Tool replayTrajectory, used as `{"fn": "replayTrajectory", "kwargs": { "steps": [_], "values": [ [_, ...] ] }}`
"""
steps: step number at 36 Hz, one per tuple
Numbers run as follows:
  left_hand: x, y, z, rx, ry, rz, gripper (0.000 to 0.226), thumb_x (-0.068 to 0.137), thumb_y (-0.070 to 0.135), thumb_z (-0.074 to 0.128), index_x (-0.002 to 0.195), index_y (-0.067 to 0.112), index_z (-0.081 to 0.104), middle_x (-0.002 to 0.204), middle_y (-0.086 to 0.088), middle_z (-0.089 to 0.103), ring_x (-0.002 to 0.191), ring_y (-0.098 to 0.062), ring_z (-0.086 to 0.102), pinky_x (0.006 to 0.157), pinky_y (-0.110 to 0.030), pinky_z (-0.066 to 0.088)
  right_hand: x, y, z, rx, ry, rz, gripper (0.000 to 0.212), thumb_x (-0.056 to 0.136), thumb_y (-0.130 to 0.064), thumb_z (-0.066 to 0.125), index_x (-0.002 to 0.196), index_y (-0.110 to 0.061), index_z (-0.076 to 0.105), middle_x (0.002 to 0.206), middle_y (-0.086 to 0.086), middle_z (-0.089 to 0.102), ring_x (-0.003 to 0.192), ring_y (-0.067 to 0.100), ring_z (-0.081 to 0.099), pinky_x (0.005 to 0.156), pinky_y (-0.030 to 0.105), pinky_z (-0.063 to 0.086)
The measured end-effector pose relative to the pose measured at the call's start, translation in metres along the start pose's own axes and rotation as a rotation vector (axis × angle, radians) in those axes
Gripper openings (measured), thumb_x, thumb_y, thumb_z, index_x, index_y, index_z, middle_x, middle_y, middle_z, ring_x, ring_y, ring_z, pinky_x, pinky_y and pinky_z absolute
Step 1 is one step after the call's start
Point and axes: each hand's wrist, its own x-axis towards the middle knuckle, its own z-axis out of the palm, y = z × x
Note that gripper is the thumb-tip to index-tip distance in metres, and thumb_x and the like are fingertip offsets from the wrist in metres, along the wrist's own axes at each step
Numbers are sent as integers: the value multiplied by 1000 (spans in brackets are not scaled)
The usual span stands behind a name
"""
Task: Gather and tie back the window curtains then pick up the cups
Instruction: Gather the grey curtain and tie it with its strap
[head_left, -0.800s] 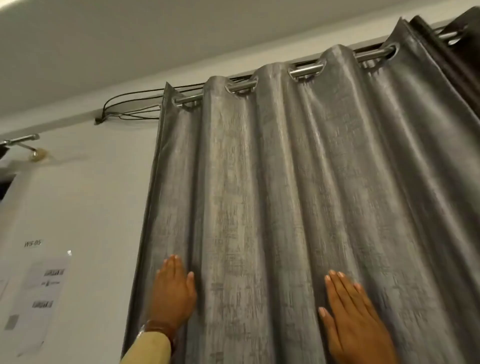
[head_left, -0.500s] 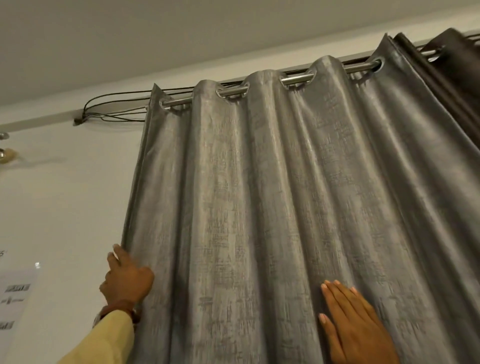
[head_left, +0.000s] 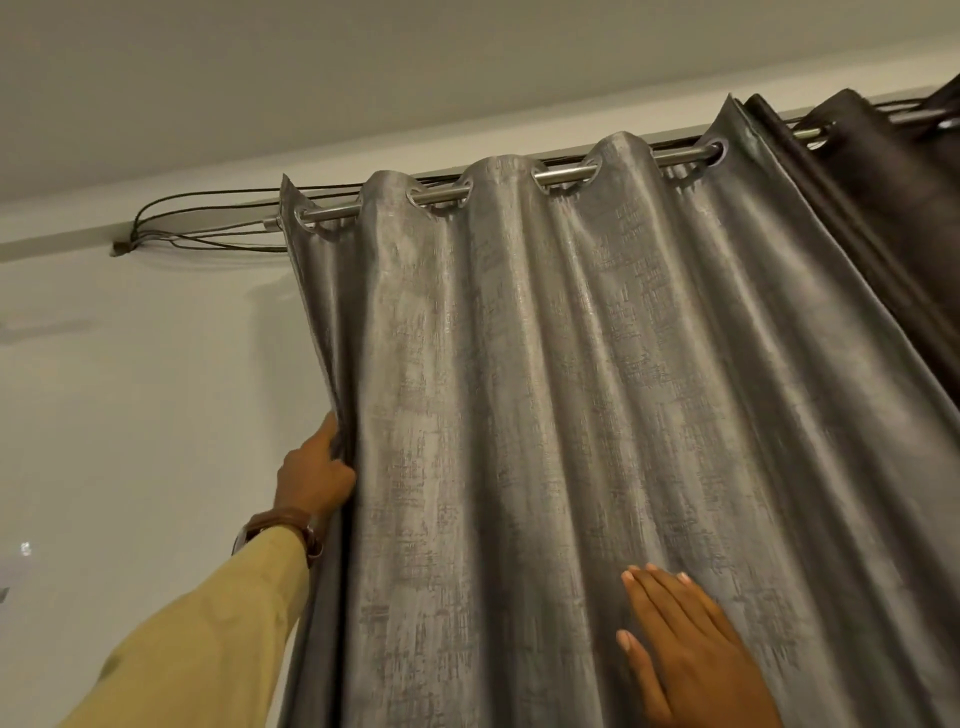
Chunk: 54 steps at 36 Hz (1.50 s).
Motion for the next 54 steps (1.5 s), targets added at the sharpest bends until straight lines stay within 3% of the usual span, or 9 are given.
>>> {"fn": "replayTrajectory", "kwargs": {
  "steps": [6,14,21,29,40,43,47,50,54],
  "values": [
    [5,62,26,-187,-72,106,66,90,12,57,147,36,34,139,-2,52,126,-29,50,95,-22,33,-6,20,-11,-13,31,-27,65,102,-46,24,115,-6,74,119,5,72,121,15,50,114,29,21],
    [5,156,65,-355,-215,227,66,87,-18,41,147,8,32,138,0,43,129,-13,37,91,-5,21,-15,60,-26,-52,28,-30,65,103,-45,23,113,-7,75,117,5,73,120,15,50,114,29,22],
    [-4,217,109,-381,-379,313,72,78,5,45,148,19,36,147,-5,44,136,-21,37,106,-21,26,-15,94,-44,-62,30,-12,64,103,-44,25,114,-4,74,118,7,72,120,16,52,114,31,25],
    [-22,277,136,-549,-421,255,67,90,-10,42,151,12,24,154,-8,30,143,-24,26,107,-17,18,-2,134,-73,-114,18,31,67,103,-43,20,116,-4,72,118,9,72,114,23,66,115,29,20],
    [-36,215,98,-348,-210,252,54,79,2,58,128,26,61,110,-1,67,102,-21,59,86,-28,42,38,192,-103,-166,117,344,52,80,-27,53,121,2,65,119,20,67,103,39,65,82,49,52],
    [-41,186,90,-289,-124,166,41,78,7,59,115,22,67,94,-4,69,91,-25,62,70,-25,42,46,208,-111,-205,94,491,61,71,-17,77,127,1,59,130,22,59,112,44,57,84,54,48],
    [-46,159,83,-179,-64,80,23,78,13,56,99,11,66,73,-3,59,69,-25,57,55,-27,35,55,221,-122,-143,13,721,70,83,-26,71,144,-6,43,146,19,45,130,42,43,100,56,38],
    [-54,151,78,-82,29,33,40,68,24,47,100,12,67,75,-8,63,70,-31,57,63,-34,45,59,227,-124,-51,-40,774,69,89,-31,64,150,-12,36,143,16,49,128,38,48,100,51,41],
    [-60,137,73,118,80,-19,35,84,8,53,118,5,60,100,-23,65,85,-42,56,76,-43,46,69,226,-124,228,-146,780,60,92,-36,65,146,-22,42,116,8,66,90,28,62,73,38,51]
  ]
}}
